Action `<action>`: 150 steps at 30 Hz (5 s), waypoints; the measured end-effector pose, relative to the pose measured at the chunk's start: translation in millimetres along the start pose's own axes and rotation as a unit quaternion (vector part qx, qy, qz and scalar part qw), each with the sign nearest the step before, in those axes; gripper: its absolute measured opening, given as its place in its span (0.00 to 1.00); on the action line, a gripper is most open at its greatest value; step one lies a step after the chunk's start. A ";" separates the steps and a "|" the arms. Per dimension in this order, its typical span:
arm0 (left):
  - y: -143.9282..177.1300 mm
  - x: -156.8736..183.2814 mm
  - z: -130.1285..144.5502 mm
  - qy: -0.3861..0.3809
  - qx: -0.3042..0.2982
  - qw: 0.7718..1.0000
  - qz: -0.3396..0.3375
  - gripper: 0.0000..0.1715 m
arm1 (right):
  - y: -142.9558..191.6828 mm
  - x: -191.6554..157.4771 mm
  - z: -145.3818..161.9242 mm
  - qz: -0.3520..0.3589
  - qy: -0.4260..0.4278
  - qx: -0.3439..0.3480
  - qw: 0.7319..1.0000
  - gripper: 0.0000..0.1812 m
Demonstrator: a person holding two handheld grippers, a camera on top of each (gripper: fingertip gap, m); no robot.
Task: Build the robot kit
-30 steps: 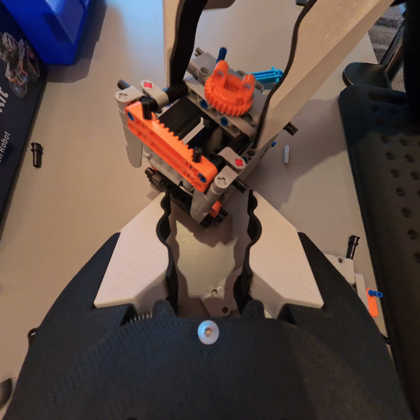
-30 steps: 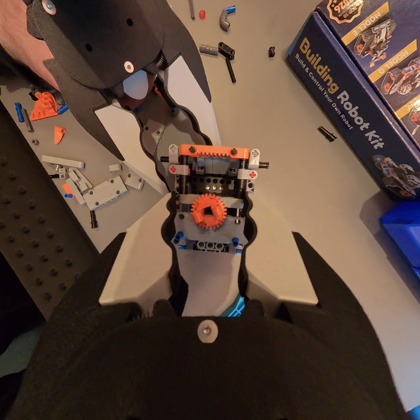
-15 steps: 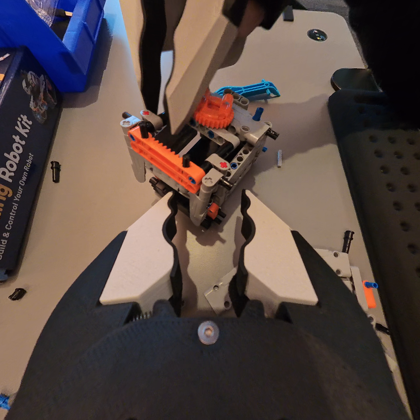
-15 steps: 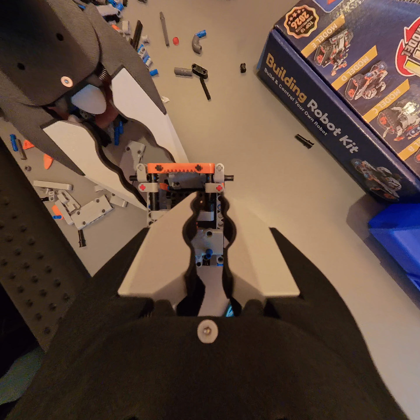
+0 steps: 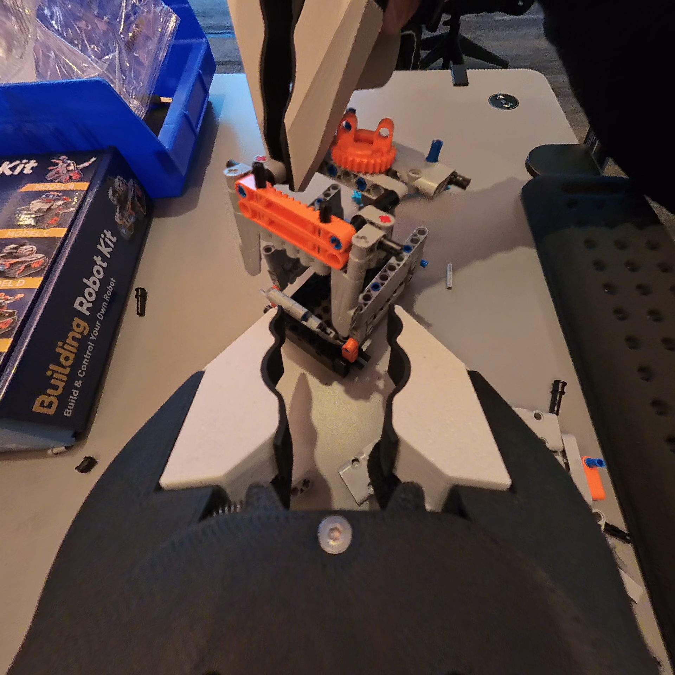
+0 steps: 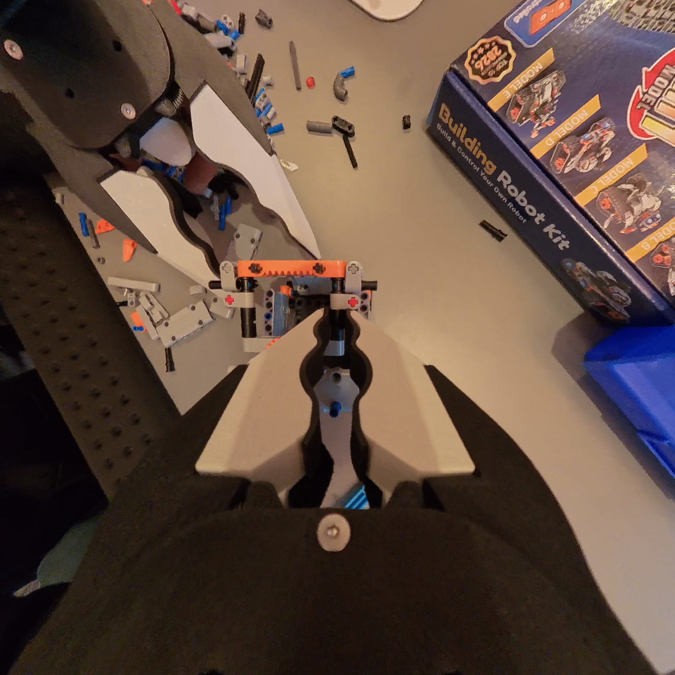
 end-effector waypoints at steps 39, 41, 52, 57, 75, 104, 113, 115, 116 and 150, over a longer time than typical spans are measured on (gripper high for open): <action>-9.5 4.8 10.0 -0.028 -0.052 0.998 -0.030 0.16 | -12.2 4.3 8.2 0.009 -0.008 -0.086 0.996 0.06; -10.5 5.6 10.4 -0.031 -0.054 0.998 -0.031 0.15 | -9.7 4.0 7.1 0.023 -0.011 -0.074 0.997 0.15; -12.1 6.6 10.9 -0.033 -0.053 0.998 -0.032 0.14 | 6.8 -41.0 10.4 0.017 0.049 -0.019 0.998 0.15; -12.5 8.5 11.8 -0.035 -0.058 0.997 -0.033 0.13 | -12.1 -47.0 12.3 0.003 0.054 -0.025 0.998 0.13; -9.2 21.2 4.2 -0.069 -0.061 0.994 -0.054 0.13 | -6.8 -45.3 15.2 -0.020 0.089 -0.075 0.993 0.08; -26.5 27.7 -5.1 -0.107 -0.060 0.992 -0.031 0.07 | -8.6 -47.8 20.6 -0.044 0.105 -0.114 0.987 0.08; -30.1 25.1 -7.1 -0.096 -0.059 0.994 -0.011 0.06 | -6.7 -44.5 24.9 -0.047 0.091 -0.101 0.990 0.08; -31.7 24.6 -7.2 -0.094 -0.062 0.994 -0.004 0.06 | -7.5 -45.6 23.9 -0.043 0.096 -0.102 0.989 0.08; -32.0 24.2 -7.3 -0.094 -0.062 0.994 -0.002 0.06 | -7.5 -45.0 24.0 -0.044 0.094 -0.101 0.989 0.08; -38.2 23.8 -5.3 -0.025 -0.071 0.997 0.028 0.06 | 61.7 -46.6 61.4 0.077 -0.022 0.043 0.996 0.18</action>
Point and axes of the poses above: each gripper's, where its closed fingertips meet, y back along the fingers, z out of its underside, x = y × z across the jaws, the point moved 5 cm from there along y, back along the fingers, and after that the axes turned 6 degrees about z, right-handed, at the moved point
